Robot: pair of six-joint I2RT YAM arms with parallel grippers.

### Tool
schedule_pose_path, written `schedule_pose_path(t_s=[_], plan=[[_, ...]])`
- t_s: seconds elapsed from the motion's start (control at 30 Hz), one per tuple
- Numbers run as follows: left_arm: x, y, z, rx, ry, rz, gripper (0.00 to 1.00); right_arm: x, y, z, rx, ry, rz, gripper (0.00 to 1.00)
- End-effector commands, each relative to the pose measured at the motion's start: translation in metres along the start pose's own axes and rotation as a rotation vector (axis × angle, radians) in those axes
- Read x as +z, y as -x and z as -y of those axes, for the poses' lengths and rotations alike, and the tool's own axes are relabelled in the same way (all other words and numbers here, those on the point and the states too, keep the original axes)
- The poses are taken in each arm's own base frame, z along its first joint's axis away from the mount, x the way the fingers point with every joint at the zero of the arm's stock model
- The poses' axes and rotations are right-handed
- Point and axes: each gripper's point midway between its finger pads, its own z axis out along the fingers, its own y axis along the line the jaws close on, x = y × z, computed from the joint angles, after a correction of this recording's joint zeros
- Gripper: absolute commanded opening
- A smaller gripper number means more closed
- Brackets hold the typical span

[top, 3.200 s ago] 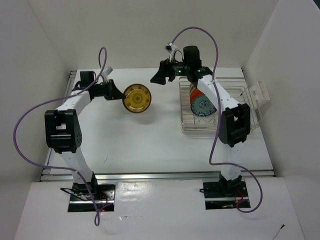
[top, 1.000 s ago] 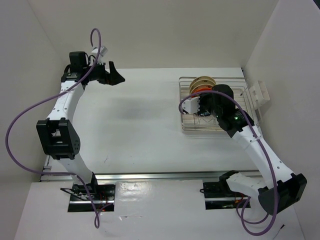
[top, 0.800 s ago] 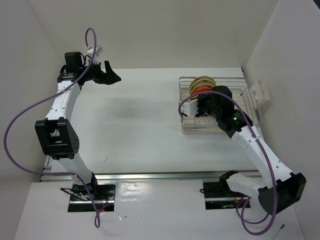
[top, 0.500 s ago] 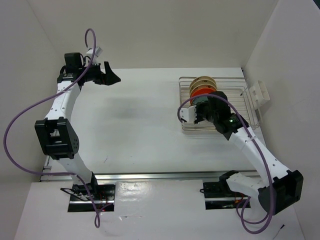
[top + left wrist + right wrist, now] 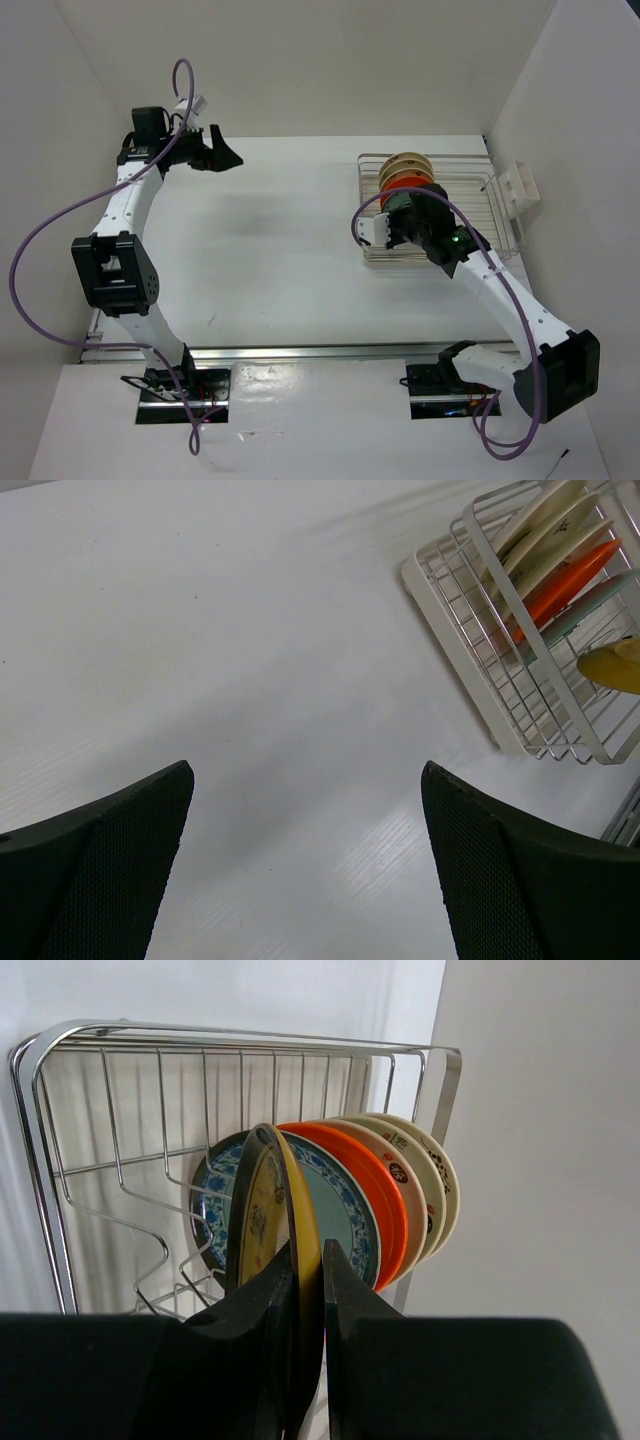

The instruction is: Load the plates into the dish rack

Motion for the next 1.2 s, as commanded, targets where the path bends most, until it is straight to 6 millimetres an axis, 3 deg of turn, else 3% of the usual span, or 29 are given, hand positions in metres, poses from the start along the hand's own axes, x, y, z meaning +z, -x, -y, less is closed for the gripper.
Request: schedule_pose_path(t_s=[0.0, 0.13, 0.37, 0.87, 1.17], plan=[[0.001, 0.001, 0.003, 0.005, -0.035, 0.008, 1.0, -0.01, 0.006, 0.043, -0.022, -0.133, 0.006, 0.0], [0.001, -0.003, 0.002, -0.002, -0.035, 0.001, 1.0, -0.022, 0.008, 0.055, -0.023, -0.152, 0.001, 0.0], [0.003, -0.004, 0.002, -0.01, -0.035, 0.002, 1.0, -0.028, 0.005, 0.039, -0.011, -0.124, -0.004, 0.0], [0.007, -0.008, -0.003, -0.026, -0.035, -0.004, 1.0, 0.007, -0.016, 0.006, -0.037, -0.006, -0.087, 0.0], [0.01, -0.011, -0.005, -0.033, -0.035, -0.011, 1.0, 0.016, -0.016, 0.012, -0.083, -0.002, -0.087, 0.0]])
